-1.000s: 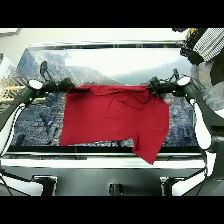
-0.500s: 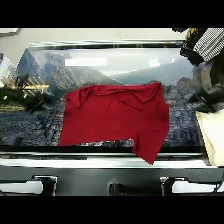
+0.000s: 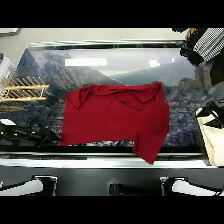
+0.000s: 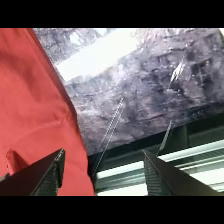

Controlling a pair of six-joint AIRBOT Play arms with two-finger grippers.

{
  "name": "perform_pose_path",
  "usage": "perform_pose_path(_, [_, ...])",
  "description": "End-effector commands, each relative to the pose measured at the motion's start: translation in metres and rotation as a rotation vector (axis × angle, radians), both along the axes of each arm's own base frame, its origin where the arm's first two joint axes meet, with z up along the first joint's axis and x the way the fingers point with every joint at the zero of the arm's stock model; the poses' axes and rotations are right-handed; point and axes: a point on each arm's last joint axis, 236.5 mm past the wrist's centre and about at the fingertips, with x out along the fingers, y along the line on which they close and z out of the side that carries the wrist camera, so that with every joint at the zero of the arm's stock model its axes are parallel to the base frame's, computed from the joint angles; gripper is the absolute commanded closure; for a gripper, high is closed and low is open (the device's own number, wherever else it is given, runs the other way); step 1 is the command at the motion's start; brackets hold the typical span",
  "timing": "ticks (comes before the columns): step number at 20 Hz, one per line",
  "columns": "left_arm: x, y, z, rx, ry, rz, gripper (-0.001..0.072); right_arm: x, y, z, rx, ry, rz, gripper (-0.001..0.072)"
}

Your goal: Fold the clothes and pants, and hang the long-sleeved shirts on hangers.

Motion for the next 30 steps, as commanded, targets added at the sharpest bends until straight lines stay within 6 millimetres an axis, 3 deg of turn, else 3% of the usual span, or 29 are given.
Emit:
perform_pose_path(1, [0.0, -0.013, -0.013, -0.058, 0.01, 0.051, 0.0264, -0.004, 0.006, 0.0, 0.026, 0.006, 0.016, 0.0148])
perform_pose_path(3, [-0.004, -0.022, -0.018, -0.076, 0.038, 0.02, 0.0268, -0.005, 0.006, 0.0, 0.029, 0.01, 0.017, 0.0147])
perform_pose_path(6, [-0.008, -0.038, -0.019, -0.073, 0.042, -0.045, 0.0513, -0.005, 0.006, 0.0, 0.026, 0.008, 0.016, 0.0147])
perform_pose_path(7, [-0.008, -0.04, -0.021, -0.065, 0.037, -0.058, 0.0647, -0.004, 0.004, -0.001, 0.019, 0.006, 0.015, 0.0147])
perform_pose_path(8, [-0.006, -0.042, -0.022, -0.058, 0.031, -0.063, 0.0685, -0.004, 0.002, -0.002, 0.01, 0.004, 0.012, 0.0155])
perform_pose_path(11, [-0.007, -0.044, -0.022, -0.055, 0.028, -0.072, 0.0687, -0.016, 0.013, -0.028, 0.056, 0.049, 0.039, 0.0174])
perform_pose_path(13, [-0.005, -0.043, -0.02, -0.051, 0.018, -0.072, 0.0686, -0.024, 0.042, -0.057, 0.178, 0.056, 0.058, 0.0174])
perform_pose_path(15, [-0.003, -0.042, -0.015, -0.042, -0.004, -0.072, 0.0686, -0.019, 0.068, -0.085, 0.294, 0.016, 0.062, 0.0181])
perform_pose_path(16, [-0.001, -0.042, -0.012, -0.036, -0.019, -0.073, 0.0686, -0.017, 0.077, -0.094, 0.336, 0.0, 0.061, 0.0222])
perform_pose_path(18, [0.002, -0.041, -0.006, -0.023, -0.046, -0.07, 0.0686, -0.015, 0.091, -0.11, 0.391, -0.004, 0.096, 0.0224])
perform_pose_path(23, [0.01, -0.037, 0.006, 0.009, -0.097, -0.049, 0.0686, 0.004, 0.124, -0.142, 0.341, -0.009, 0.221, 0.0274])
perform_pose_path(24, [0.013, -0.038, 0.008, 0.01, -0.11, -0.043, 0.0687, 0.007, 0.132, -0.145, 0.329, -0.01, 0.241, 0.0281])
perform_pose_path(25, [0.015, -0.038, 0.011, 0.01, -0.123, -0.038, 0.0686, 0.008, 0.141, -0.146, 0.328, -0.006, 0.271, 0.0339])
perform_pose_path(26, [0.019, -0.037, 0.013, 0.014, -0.135, -0.037, 0.0686, 0.006, 0.151, -0.144, 0.339, 0.001, 0.309, 0.0442])
perform_pose_path(27, [0.025, -0.034, 0.017, 0.021, -0.152, -0.037, 0.0686, 0.003, 0.16, -0.137, 0.356, -0.004, 0.383, 0.0678])
perform_pose_path(29, [0.05, -0.028, 0.034, 0.036, -0.226, -0.033, 0.0687, 0.014, 0.167, -0.117, 0.336, -0.059, 0.461, 0.0675])
perform_pose_path(30, [0.073, -0.024, 0.053, 0.052, -0.307, -0.029, 0.0688, 0.028, 0.164, -0.099, 0.299, -0.116, 0.476, 0.0675])
